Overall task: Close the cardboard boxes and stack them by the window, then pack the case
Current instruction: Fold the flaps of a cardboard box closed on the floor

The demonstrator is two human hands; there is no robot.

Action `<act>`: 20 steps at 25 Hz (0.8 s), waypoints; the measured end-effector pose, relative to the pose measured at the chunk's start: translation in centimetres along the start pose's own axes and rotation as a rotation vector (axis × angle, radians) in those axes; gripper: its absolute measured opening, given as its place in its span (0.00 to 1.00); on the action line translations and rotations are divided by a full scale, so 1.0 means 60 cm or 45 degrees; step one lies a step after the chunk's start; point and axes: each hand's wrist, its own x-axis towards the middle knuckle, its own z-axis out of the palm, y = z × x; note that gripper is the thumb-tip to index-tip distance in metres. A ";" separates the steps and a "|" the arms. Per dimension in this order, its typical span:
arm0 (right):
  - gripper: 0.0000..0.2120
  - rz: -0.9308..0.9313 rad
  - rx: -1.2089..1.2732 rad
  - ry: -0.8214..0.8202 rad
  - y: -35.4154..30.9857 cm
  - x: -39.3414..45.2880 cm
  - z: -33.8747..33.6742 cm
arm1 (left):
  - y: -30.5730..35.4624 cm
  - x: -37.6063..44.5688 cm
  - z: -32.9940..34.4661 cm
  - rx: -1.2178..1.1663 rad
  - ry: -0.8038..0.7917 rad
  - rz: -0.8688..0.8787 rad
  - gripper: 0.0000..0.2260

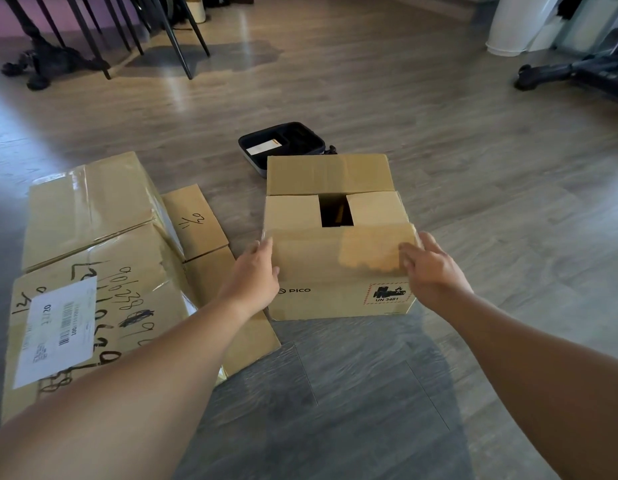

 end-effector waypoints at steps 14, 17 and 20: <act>0.08 -0.022 -0.512 0.161 -0.016 0.021 -0.045 | 0.019 -0.005 0.008 0.233 0.047 -0.072 0.13; 0.11 0.101 -0.356 0.053 -0.029 0.070 -0.042 | 0.025 -0.001 0.025 0.132 0.091 -0.035 0.15; 0.17 0.312 -0.216 -0.046 -0.013 0.101 -0.030 | 0.019 0.022 0.021 -0.070 0.066 -0.040 0.18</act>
